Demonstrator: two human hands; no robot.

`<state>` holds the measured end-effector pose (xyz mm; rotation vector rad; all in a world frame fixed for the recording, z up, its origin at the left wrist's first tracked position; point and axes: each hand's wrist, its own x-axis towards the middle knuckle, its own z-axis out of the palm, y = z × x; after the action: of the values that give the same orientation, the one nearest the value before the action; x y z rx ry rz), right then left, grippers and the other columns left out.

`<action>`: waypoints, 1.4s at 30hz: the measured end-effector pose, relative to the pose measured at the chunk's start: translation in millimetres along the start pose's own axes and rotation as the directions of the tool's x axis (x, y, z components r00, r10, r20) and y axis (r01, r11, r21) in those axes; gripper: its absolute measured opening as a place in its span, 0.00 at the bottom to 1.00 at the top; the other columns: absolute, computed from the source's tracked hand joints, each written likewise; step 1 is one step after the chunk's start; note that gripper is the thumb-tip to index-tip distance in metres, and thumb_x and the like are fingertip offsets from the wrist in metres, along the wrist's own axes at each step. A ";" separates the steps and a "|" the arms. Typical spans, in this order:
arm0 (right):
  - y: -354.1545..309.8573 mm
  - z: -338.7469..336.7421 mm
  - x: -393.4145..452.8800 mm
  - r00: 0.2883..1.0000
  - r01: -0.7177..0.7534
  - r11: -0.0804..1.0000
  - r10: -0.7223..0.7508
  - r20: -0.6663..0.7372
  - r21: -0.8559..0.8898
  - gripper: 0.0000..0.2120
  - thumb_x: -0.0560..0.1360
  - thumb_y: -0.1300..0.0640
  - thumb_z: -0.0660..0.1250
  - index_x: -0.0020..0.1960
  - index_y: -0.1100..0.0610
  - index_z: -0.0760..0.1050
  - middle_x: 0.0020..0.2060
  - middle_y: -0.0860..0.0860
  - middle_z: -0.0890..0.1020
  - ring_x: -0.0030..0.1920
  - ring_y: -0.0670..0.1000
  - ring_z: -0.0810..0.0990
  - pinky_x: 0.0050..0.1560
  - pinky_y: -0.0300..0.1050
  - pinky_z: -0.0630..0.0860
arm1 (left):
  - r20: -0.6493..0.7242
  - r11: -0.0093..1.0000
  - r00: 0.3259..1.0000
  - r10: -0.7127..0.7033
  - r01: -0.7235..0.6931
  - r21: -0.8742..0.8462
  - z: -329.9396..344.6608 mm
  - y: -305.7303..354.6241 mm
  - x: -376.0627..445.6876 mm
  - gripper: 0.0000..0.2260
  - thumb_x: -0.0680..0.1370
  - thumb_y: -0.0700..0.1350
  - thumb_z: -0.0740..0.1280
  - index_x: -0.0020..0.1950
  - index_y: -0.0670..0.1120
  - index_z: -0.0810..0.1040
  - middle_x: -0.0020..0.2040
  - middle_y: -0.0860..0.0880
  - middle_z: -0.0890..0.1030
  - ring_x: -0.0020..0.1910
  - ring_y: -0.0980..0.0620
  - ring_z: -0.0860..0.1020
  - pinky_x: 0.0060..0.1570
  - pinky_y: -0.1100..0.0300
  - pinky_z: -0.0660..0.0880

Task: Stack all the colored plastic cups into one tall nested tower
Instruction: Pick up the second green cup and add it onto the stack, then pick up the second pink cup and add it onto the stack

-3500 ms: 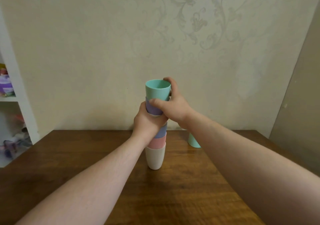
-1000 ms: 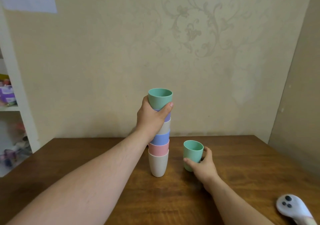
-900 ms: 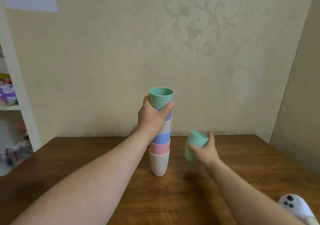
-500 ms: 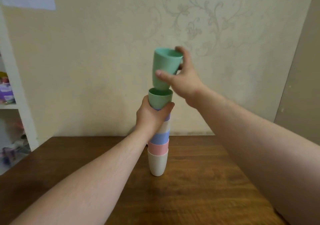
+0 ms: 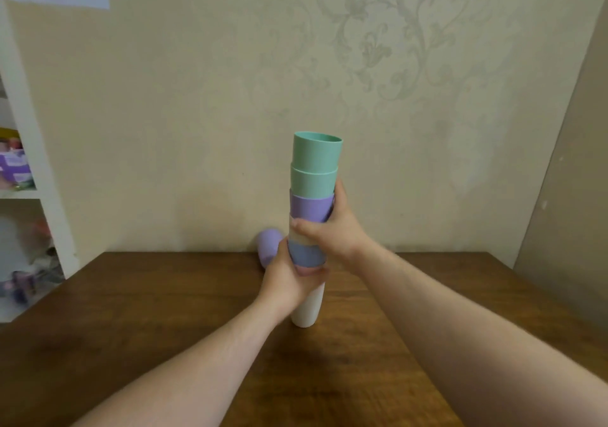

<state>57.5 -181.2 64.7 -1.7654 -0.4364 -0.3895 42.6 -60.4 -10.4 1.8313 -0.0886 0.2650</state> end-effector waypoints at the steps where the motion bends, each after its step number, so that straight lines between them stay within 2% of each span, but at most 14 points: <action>1: 15.8 3.6 -9.6 0.999 -0.044 0.999 0.044 0.008 -0.011 0.47 0.65 0.56 0.83 0.78 0.44 0.64 0.61 0.48 0.85 0.57 0.48 0.86 0.60 0.57 0.85 | 0.020 0.998 1.000 -0.002 0.001 0.064 2.6 -14.3 -2.2 0.35 0.71 0.51 0.83 0.73 0.56 0.68 0.56 0.57 0.83 0.56 0.51 0.85 0.50 0.58 0.83; 3: 42.0 10.2 -32.1 0.986 -0.162 0.985 0.164 0.035 -0.053 0.47 0.63 0.48 0.85 0.76 0.38 0.66 0.59 0.44 0.86 0.58 0.48 0.87 0.61 0.57 0.85 | 0.084 0.994 0.996 0.012 -0.021 0.110 5.1 -37.9 -2.8 0.45 0.65 0.55 0.83 0.78 0.61 0.66 0.63 0.60 0.84 0.62 0.54 0.84 0.60 0.52 0.83; 6: 66.8 12.7 -54.0 0.958 -0.285 0.957 0.286 0.003 -0.060 0.41 0.58 0.40 0.84 0.68 0.37 0.73 0.57 0.42 0.87 0.57 0.45 0.87 0.62 0.55 0.84 | 0.293 0.935 0.956 0.016 -0.118 0.335 -8.4 -56.2 3.4 0.51 0.65 0.55 0.83 0.83 0.61 0.60 0.66 0.58 0.84 0.64 0.56 0.84 0.63 0.51 0.83; 8: 72.0 5.4 -53.1 0.952 -0.305 0.951 0.304 -0.021 -0.049 0.42 0.56 0.37 0.82 0.68 0.38 0.74 0.57 0.41 0.87 0.57 0.44 0.87 0.60 0.52 0.85 | 0.430 0.765 0.903 -0.022 -0.262 0.588 -27.1 -57.6 12.7 0.50 0.68 0.58 0.80 0.85 0.57 0.59 0.69 0.53 0.84 0.65 0.50 0.84 0.62 0.49 0.82; 11: 77.3 -8.7 -44.2 0.943 -0.331 0.941 0.327 -0.063 -0.065 0.39 0.60 0.41 0.83 0.69 0.37 0.73 0.58 0.41 0.85 0.57 0.45 0.86 0.59 0.52 0.85 | 0.483 0.471 0.875 -0.034 -0.412 0.780 -50.3 -51.3 39.1 0.30 0.76 0.57 0.75 0.78 0.55 0.77 0.70 0.51 0.83 0.68 0.47 0.81 0.65 0.52 0.79; 14: 90.5 -17.0 -35.1 0.938 -0.339 0.936 0.328 -0.111 -0.096 0.36 0.67 0.49 0.83 0.70 0.38 0.72 0.57 0.41 0.85 0.57 0.46 0.85 0.56 0.49 0.84 | 0.422 0.375 0.901 0.101 -0.427 0.823 -49.2 -44.6 61.5 0.20 0.80 0.52 0.70 0.72 0.57 0.82 0.68 0.50 0.80 0.71 0.45 0.76 0.69 0.50 0.74; 18: 100.8 -18.4 -24.7 0.938 -0.337 0.935 0.323 -0.128 -0.110 0.35 0.68 0.49 0.83 0.70 0.40 0.71 0.55 0.40 0.84 0.53 0.41 0.84 0.51 0.43 0.80 | 0.342 0.225 0.930 0.134 -0.365 0.903 -22.3 -44.7 91.3 0.30 0.79 0.49 0.69 0.81 0.62 0.69 0.80 0.45 0.67 0.80 0.39 0.63 0.79 0.46 0.61; 22: 111.3 -18.5 -17.2 0.943 -0.325 0.939 0.311 -0.122 -0.115 0.35 0.68 0.50 0.83 0.70 0.39 0.71 0.55 0.39 0.84 0.54 0.40 0.84 0.52 0.43 0.81 | 0.469 -0.069 0.881 0.059 -0.465 0.883 -2.5 -45.6 114.2 0.35 0.81 0.46 0.70 0.85 0.61 0.60 0.89 0.42 0.50 0.86 0.32 0.50 0.84 0.35 0.48; 25: 117.4 -20.2 -14.1 0.949 -0.308 0.945 0.296 -0.113 -0.114 0.37 0.68 0.50 0.84 0.71 0.40 0.70 0.56 0.40 0.85 0.54 0.42 0.85 0.53 0.44 0.83 | 0.546 -0.220 0.838 -0.006 -0.533 0.817 6.6 -47.3 126.2 0.28 0.87 0.50 0.61 0.87 0.58 0.58 0.89 0.43 0.51 0.86 0.31 0.53 0.81 0.28 0.46; 29: 125.4 -20.3 -11.0 0.948 -0.312 0.942 0.300 -0.107 -0.124 0.38 0.65 0.48 0.84 0.70 0.38 0.70 0.56 0.41 0.86 0.55 0.45 0.86 0.58 0.51 0.86 | 0.550 -0.196 0.835 -0.025 -0.544 0.816 13.2 -54.3 130.4 0.25 0.88 0.52 0.60 0.85 0.55 0.58 0.85 0.43 0.59 0.78 0.33 0.68 0.73 0.30 0.66; 32: 129.0 -19.3 -9.2 0.944 -0.323 0.939 0.310 -0.115 -0.115 0.38 0.62 0.45 0.84 0.68 0.37 0.71 0.56 0.43 0.88 0.55 0.47 0.88 0.58 0.55 0.86 | 0.553 -0.177 0.833 0.018 -0.541 0.822 16.9 -48.4 119.0 0.21 0.88 0.48 0.58 0.82 0.49 0.65 0.79 0.41 0.65 0.72 0.34 0.73 0.68 0.42 0.69; 34: 127.0 -18.7 -10.0 0.943 -0.324 0.940 0.312 -0.114 -0.111 0.39 0.62 0.46 0.83 0.69 0.38 0.72 0.56 0.43 0.87 0.55 0.47 0.87 0.58 0.55 0.86 | 0.536 -0.113 0.832 0.141 -0.525 0.844 10.8 -42.2 113.9 0.23 0.84 0.46 0.65 0.79 0.49 0.67 0.74 0.41 0.71 0.67 0.35 0.76 0.63 0.42 0.71; 38: 117.5 -19.7 -16.9 0.942 -0.327 0.939 0.315 -0.114 -0.105 0.40 0.62 0.47 0.82 0.71 0.39 0.71 0.57 0.43 0.86 0.56 0.47 0.86 0.59 0.54 0.86 | 0.284 0.273 0.928 0.241 -0.345 0.898 -14.6 -27.4 102.9 0.41 0.68 0.55 0.76 0.80 0.53 0.67 0.71 0.44 0.75 0.66 0.37 0.78 0.64 0.43 0.77; 42: 106.2 -15.9 -27.7 0.936 -0.346 0.933 0.334 -0.113 -0.103 0.39 0.64 0.49 0.83 0.71 0.39 0.70 0.57 0.43 0.85 0.55 0.47 0.86 0.58 0.54 0.86 | 0.089 0.703 0.980 0.178 -0.190 0.685 -39.7 -5.8 84.5 0.39 0.67 0.53 0.78 0.77 0.45 0.71 0.75 0.44 0.75 0.73 0.40 0.76 0.69 0.52 0.74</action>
<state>84.5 -221.8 -34.8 -1.8898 -0.0342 -0.2538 120.4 -14.3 13.3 2.5882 -0.2085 0.4723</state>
